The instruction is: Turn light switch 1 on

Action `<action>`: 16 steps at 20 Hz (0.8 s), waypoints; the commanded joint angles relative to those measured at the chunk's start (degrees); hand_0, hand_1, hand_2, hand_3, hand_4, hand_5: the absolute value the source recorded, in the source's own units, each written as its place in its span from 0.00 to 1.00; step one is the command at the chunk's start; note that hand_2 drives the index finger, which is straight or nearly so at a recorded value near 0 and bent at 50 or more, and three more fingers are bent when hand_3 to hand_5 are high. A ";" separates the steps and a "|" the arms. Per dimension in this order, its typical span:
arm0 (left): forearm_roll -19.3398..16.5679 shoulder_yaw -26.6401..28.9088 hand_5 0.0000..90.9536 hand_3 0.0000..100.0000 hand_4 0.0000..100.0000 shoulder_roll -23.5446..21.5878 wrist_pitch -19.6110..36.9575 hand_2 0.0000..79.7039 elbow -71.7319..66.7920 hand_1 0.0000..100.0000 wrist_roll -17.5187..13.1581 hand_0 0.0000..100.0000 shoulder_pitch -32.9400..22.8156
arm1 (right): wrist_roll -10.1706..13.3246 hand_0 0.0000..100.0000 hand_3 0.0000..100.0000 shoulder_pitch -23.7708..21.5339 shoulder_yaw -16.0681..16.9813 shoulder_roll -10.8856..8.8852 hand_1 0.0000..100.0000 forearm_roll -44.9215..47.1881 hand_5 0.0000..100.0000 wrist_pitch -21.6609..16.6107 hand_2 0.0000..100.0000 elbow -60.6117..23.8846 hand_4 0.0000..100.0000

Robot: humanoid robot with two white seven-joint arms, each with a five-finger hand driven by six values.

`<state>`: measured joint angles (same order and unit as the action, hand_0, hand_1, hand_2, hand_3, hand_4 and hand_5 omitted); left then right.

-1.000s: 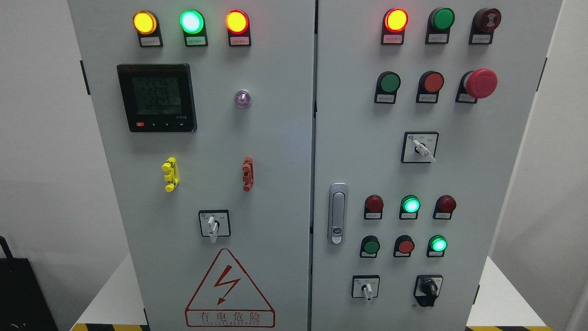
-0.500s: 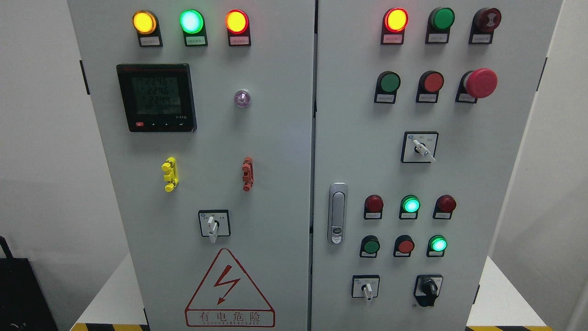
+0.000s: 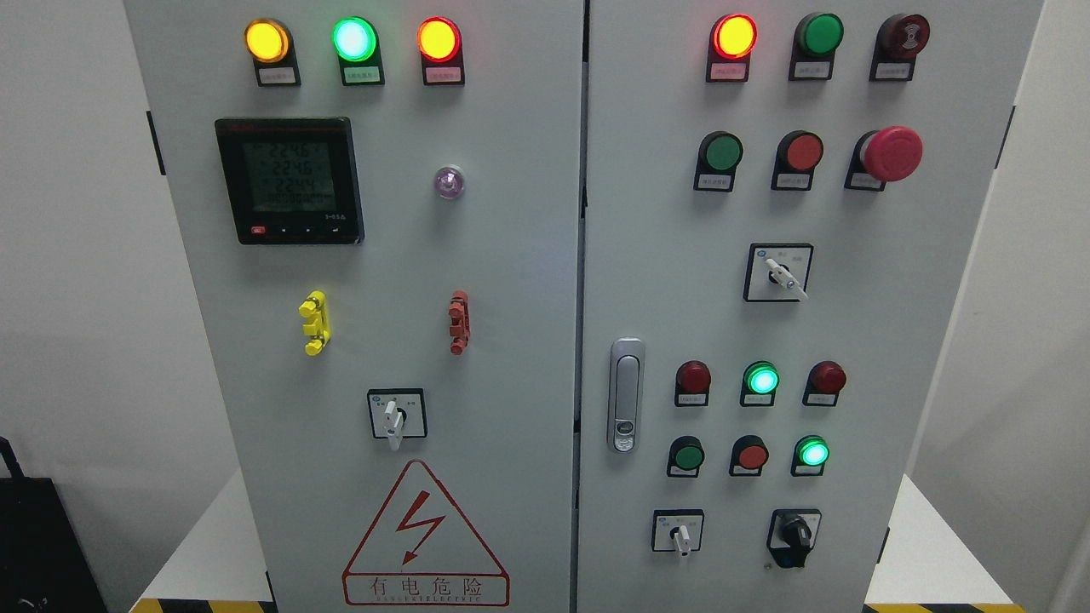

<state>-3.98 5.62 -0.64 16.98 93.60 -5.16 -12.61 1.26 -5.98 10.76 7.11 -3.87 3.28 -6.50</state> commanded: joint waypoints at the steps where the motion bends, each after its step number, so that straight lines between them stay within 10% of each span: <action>1: -0.07 -2.36 0.78 0.76 0.86 2.66 -0.28 0.50 11.60 0.31 1.11 0.24 3.29 | -0.03 0.00 0.00 0.00 -0.04 -0.08 0.00 0.00 0.00 -0.03 0.00 0.00 0.00; 11: -2.87 -7.28 0.89 0.79 0.91 5.12 -14.50 0.54 20.92 0.38 6.64 0.13 4.87 | 0.06 0.00 0.00 0.00 0.05 0.01 0.00 0.00 0.00 -0.03 0.00 0.00 0.00; 16: -4.37 -12.20 0.93 0.85 0.95 5.29 -20.22 0.58 22.51 0.40 15.34 0.12 6.19 | -0.03 0.00 0.00 0.00 0.05 0.01 0.00 0.00 0.00 -0.03 0.00 0.00 0.00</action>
<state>-6.66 0.13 2.88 -0.27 108.40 5.66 -7.95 1.26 -5.98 10.78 7.11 -3.87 3.28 -6.50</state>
